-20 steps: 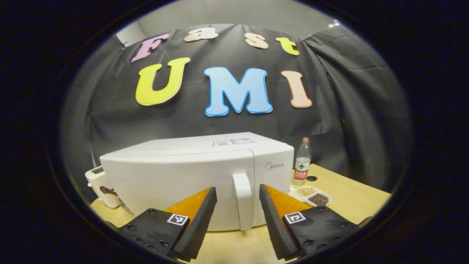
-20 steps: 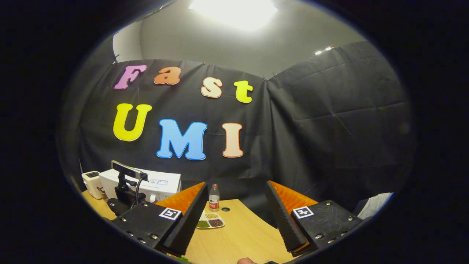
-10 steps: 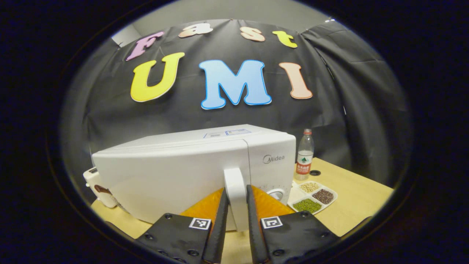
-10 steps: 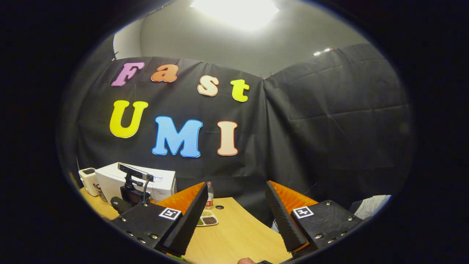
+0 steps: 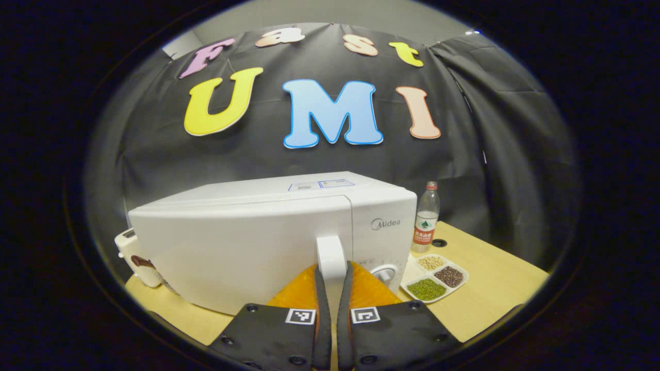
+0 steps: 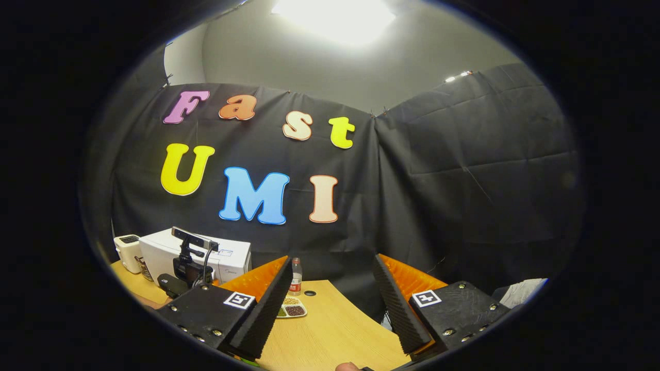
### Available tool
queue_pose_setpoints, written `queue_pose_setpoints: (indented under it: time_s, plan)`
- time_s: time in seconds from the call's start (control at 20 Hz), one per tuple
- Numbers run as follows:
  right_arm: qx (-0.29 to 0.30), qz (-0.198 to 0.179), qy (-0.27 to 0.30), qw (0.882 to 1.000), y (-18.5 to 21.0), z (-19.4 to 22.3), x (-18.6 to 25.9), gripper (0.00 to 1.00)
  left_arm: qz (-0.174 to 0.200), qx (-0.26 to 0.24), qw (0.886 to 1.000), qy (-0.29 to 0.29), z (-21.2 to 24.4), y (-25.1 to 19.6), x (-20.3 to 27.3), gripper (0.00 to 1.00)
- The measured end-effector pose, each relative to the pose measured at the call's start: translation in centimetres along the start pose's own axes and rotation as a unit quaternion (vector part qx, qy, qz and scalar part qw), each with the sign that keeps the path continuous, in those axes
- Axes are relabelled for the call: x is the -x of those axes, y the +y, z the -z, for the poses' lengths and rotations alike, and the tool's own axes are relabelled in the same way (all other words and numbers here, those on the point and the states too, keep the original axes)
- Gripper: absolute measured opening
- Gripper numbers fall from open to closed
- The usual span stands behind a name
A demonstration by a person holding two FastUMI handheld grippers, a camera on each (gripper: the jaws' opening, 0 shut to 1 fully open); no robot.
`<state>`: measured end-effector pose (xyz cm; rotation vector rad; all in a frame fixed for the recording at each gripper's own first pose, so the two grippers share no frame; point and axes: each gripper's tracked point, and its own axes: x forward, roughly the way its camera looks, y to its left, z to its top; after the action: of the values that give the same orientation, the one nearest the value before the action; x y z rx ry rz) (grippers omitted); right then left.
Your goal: Open the microwave oven with the left hand, put the food in, and close the microwave oven.
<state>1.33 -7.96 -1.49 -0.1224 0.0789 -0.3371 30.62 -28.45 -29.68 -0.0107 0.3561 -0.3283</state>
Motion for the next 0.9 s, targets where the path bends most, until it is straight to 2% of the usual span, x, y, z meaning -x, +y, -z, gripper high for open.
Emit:
queue_pose_setpoints:
  time_s: [0.4, 0.45, 0.55, 0.6, 0.7, 0.75, 0.85, 0.9]
  plan:
    - [-0.019, -0.015, 0.005, 1.000, -1.1, 0.8, 0.0, 0.95, -0.017, -0.006, 1.000, 0.014, 0.2, 0.0, 0.5, 0.09]
    - [-0.019, -0.016, 0.007, 1.000, -1.3, 0.9, -0.1, 0.95, -0.024, 0.006, 0.999, 0.027, 1.0, -0.1, 1.8, 0.08]
    - [-0.031, -0.023, 0.007, 0.999, -1.5, 0.8, 0.0, 0.95, -0.028, -0.012, 0.999, -0.013, 0.1, 0.1, 4.2, 0.12]
    - [-0.037, -0.032, 0.007, 0.999, -1.3, 0.9, 0.0, 0.95, -0.027, -0.011, 1.000, -0.003, 0.7, 0.3, 5.0, 0.08]
    - [-0.038, -0.046, 0.005, 0.998, -1.2, 1.1, 0.0, 0.95, -0.021, -0.002, 1.000, 0.004, 1.4, 0.2, 6.0, 0.09]
    - [-0.043, -0.054, 0.004, 0.998, -1.0, 1.1, 0.0, 0.95, -0.022, -0.005, 1.000, 0.001, 1.4, 0.4, 6.5, 0.13]
    - [-0.054, -0.074, 0.001, 0.996, -0.6, 0.8, 0.2, 0.95, -0.027, -0.003, 1.000, 0.001, 1.5, 0.9, 8.3, 0.13]
    - [-0.056, -0.085, 0.000, 0.995, -0.5, 1.0, 0.4, 0.95, -0.030, 0.001, 1.000, 0.004, 1.8, 1.1, 9.3, 0.09]
